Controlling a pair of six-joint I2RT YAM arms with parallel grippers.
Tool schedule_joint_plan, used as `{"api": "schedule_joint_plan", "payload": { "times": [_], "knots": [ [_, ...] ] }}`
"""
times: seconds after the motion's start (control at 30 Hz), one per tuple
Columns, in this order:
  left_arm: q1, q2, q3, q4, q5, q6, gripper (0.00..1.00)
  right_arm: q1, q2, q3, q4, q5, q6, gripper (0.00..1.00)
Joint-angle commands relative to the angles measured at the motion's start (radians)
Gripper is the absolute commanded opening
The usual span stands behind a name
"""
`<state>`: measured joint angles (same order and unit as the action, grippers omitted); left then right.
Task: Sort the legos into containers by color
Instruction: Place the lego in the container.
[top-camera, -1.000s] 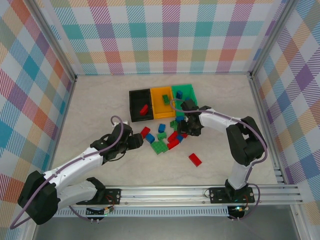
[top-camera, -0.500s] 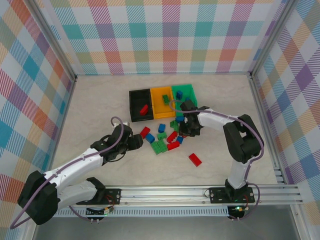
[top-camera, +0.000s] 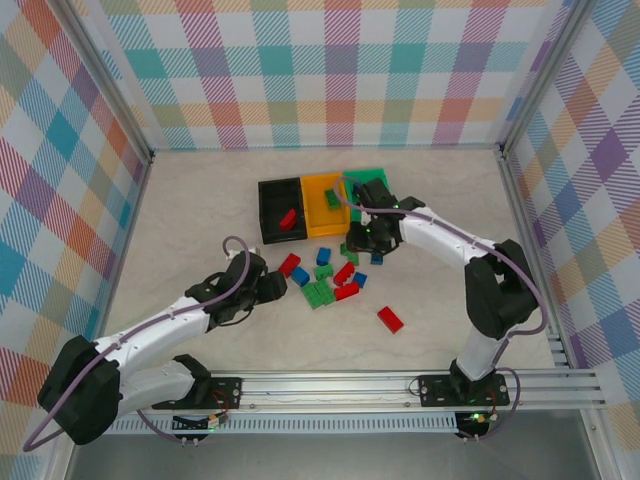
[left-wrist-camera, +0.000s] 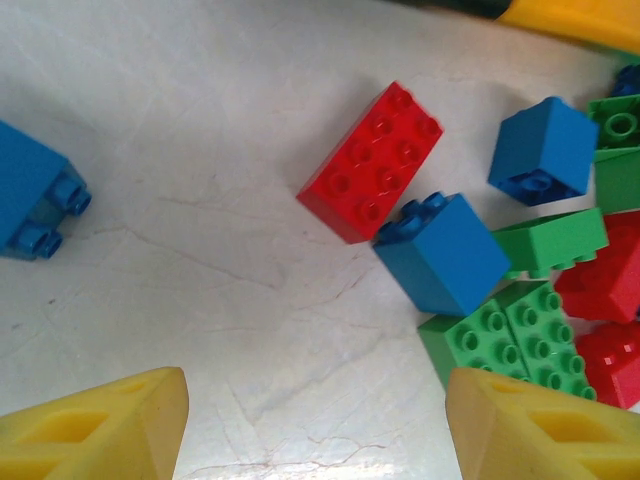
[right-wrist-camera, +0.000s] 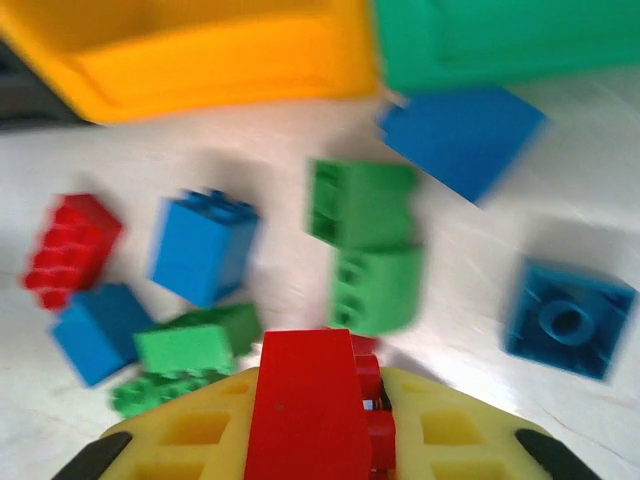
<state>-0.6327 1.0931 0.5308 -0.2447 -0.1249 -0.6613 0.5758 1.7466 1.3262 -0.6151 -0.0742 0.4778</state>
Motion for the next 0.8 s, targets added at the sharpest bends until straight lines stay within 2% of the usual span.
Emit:
{"api": "schedule_joint_plan", "payload": {
  "times": [0.0, 0.13, 0.33, 0.47, 0.53, 0.6, 0.7, 0.77],
  "knots": [
    [-0.009, 0.022, -0.005, -0.022, -0.020, -0.051, 0.68, 0.045, 0.080, 0.132, -0.033, -0.057, -0.043, 0.25],
    [-0.009, 0.033, 0.012, -0.103, -0.047, -0.085, 0.68, 0.073, 0.199, 0.331, -0.068, -0.080, -0.070, 0.26],
    [-0.009, -0.050, -0.029, -0.118, -0.074, -0.131, 0.68, 0.084, 0.425, 0.711, -0.171, -0.105, -0.097, 0.27],
    [-0.008, -0.091, -0.034, -0.161, -0.097, -0.149, 0.68, 0.083, 0.592, 1.007, -0.275, -0.115, -0.098, 0.32],
    [-0.008, -0.108, -0.034, -0.184, -0.106, -0.149, 0.68, 0.084, 0.649, 1.125, -0.315, -0.138, -0.097, 0.40],
    [-0.008, -0.123, -0.030, -0.211, -0.119, -0.148, 0.68, 0.084, 0.667, 1.173, -0.339, -0.147, -0.107, 0.51],
    [-0.007, -0.136, -0.003, -0.288, -0.160, -0.137, 0.69, 0.084, 0.618, 1.105, -0.338, -0.119, -0.130, 0.53],
    [-0.007, -0.142, 0.009, -0.335, -0.198, -0.136, 0.73, 0.085, 0.551, 0.990, -0.303, -0.106, -0.142, 0.54]
  ]
}}
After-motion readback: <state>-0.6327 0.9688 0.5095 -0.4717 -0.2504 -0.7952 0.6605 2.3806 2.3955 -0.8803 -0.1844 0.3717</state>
